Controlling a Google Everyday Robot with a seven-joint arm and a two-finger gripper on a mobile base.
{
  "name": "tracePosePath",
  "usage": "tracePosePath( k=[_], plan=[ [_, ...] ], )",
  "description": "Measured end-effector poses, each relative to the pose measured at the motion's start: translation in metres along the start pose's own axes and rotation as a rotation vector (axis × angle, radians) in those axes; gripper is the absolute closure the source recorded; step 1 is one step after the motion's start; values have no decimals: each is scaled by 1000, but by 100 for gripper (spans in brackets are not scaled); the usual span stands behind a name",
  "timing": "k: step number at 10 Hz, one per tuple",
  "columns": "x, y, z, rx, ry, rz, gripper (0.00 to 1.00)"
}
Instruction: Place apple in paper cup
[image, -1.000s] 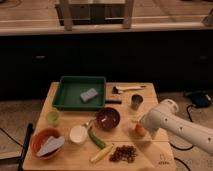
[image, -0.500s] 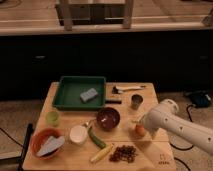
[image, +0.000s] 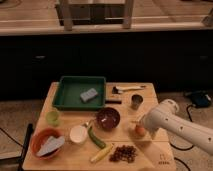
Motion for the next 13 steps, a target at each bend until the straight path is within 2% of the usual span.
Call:
tracePosePath(
  k=[13],
  plan=[
    [-1, 1, 2, 10, -20, -17, 20]
  ],
)
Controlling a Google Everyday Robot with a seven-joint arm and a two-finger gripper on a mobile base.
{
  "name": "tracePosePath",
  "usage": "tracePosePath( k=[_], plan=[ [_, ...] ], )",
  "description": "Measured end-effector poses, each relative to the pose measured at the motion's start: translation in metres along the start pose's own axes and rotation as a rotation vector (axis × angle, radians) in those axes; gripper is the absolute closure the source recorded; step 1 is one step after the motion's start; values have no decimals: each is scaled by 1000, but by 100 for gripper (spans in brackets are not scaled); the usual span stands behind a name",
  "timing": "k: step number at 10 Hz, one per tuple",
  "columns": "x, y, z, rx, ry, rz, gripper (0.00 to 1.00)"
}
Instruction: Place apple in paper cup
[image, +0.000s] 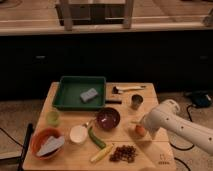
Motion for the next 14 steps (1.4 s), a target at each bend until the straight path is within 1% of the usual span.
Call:
tracePosePath(
  k=[14],
  plan=[
    [-1, 1, 4, 15, -29, -14, 20]
  ],
)
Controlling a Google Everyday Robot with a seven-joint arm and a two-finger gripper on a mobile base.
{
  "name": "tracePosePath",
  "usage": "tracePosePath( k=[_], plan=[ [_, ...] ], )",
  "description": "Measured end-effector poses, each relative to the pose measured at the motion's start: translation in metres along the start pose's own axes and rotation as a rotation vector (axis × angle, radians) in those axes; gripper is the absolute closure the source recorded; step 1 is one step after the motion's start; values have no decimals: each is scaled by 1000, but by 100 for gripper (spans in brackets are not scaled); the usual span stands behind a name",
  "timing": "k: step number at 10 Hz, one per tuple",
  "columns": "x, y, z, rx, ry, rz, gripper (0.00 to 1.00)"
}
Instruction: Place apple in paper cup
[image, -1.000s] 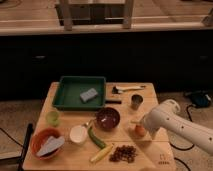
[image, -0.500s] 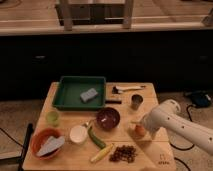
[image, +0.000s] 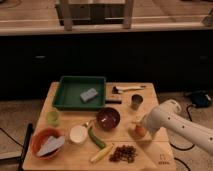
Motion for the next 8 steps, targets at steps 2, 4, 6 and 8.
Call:
tracePosePath(
  k=[2, 4, 6, 8],
  plan=[
    [0, 0, 0, 2, -3, -1, 20],
    [0, 1, 1, 3, -8, -3, 20],
    [0, 1, 2, 4, -11, -5, 20],
    [0, 2, 2, 6, -14, -6, 20]
  ],
)
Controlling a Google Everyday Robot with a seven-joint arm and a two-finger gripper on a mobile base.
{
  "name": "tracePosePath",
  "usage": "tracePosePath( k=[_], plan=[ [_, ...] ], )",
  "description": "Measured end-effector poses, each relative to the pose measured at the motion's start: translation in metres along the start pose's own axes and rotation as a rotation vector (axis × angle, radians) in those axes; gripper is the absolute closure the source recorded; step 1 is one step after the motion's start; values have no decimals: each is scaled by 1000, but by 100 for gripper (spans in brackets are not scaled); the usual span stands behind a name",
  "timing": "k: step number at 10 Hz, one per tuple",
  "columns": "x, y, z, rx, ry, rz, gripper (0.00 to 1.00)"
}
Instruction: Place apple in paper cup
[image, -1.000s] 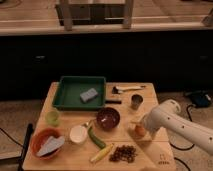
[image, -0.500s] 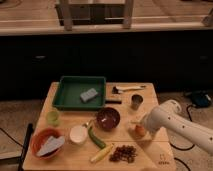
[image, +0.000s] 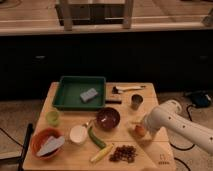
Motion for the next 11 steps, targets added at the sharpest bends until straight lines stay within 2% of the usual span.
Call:
tracePosePath(
  k=[5, 6, 8, 10, 11],
  plan=[
    [-1, 2, 1, 3, -7, -4, 21],
    [-2, 3, 2, 4, -9, -5, 28],
    [-2, 4, 2, 5, -9, -5, 33],
    [-2, 4, 2, 8, -11, -7, 26],
    [-2, 5, 2, 9, -11, -7, 27]
  ],
)
